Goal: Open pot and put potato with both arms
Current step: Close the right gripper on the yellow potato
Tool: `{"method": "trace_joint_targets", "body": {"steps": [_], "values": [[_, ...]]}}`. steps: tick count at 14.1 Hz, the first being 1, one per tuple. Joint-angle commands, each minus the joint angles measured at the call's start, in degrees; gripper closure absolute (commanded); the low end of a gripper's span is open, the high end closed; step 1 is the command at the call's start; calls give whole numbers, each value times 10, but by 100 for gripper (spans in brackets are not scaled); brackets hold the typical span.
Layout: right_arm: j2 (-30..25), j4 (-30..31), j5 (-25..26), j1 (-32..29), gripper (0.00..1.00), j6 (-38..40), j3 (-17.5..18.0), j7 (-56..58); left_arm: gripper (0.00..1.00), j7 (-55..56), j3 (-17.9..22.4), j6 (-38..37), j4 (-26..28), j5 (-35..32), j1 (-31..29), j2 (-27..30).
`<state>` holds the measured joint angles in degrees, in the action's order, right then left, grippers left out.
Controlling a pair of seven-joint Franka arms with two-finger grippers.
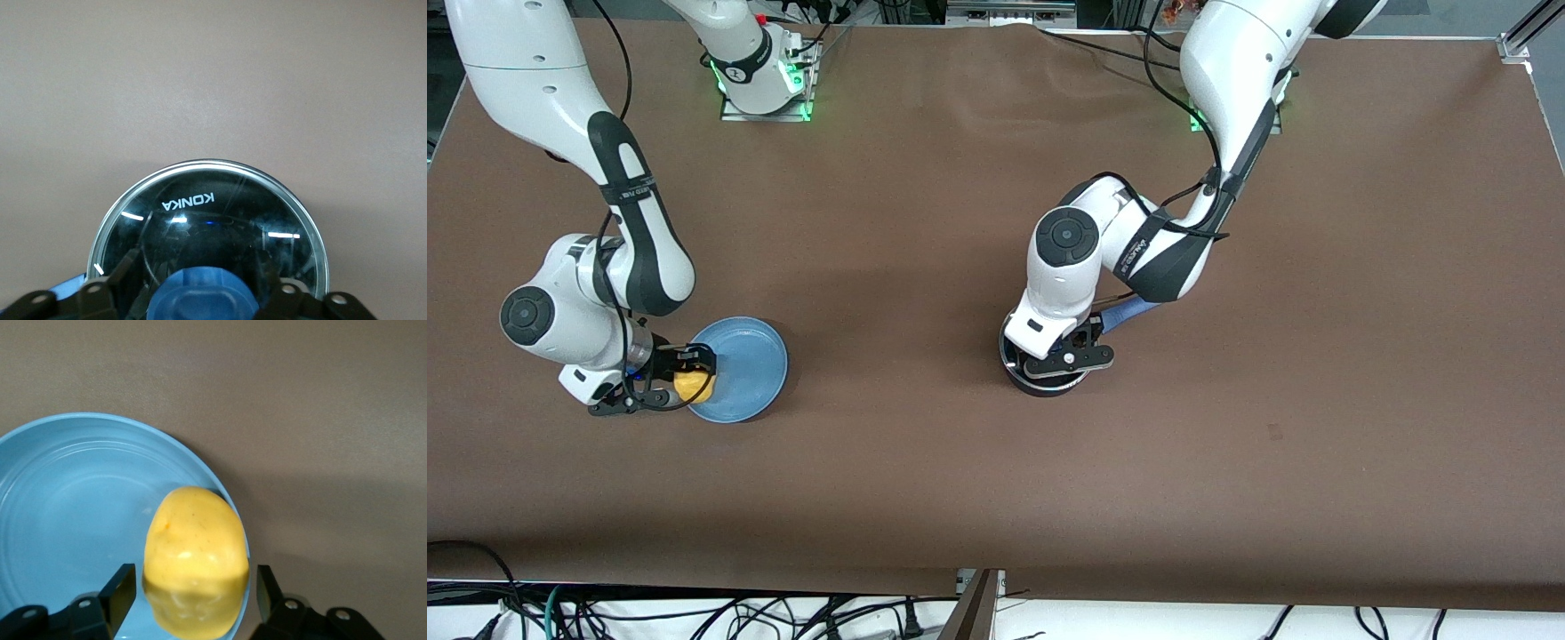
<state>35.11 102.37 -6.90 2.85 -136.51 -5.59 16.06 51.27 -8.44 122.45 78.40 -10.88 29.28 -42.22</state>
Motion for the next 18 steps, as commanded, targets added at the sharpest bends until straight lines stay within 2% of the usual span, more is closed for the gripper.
{"method": "trace_joint_targets", "body": {"steps": [1,3,4,5,6,8,18], "values": [[7,-9,-12,-7,40,-1,8,14,14,0,-1,-2,18,-10,0,13],[5,-14,-12,-6,48,3,8,14,24,0,-2,-1,25,-10,0,15],[5,-20,-12,-5,50,5,8,14,24,-1,-2,-2,25,-10,0,15],[4,-22,-12,-3,50,7,8,13,25,-1,-2,-2,27,-10,0,15],[1,-23,-12,-1,50,11,8,13,32,-2,-2,-2,27,-10,0,15],[1,-34,-12,1,50,26,8,10,40,-6,-2,-2,26,-9,-1,17],[-45,-175,-1,75,50,301,8,-130,44,-10,-3,-24,22,-5,-4,35]]}}
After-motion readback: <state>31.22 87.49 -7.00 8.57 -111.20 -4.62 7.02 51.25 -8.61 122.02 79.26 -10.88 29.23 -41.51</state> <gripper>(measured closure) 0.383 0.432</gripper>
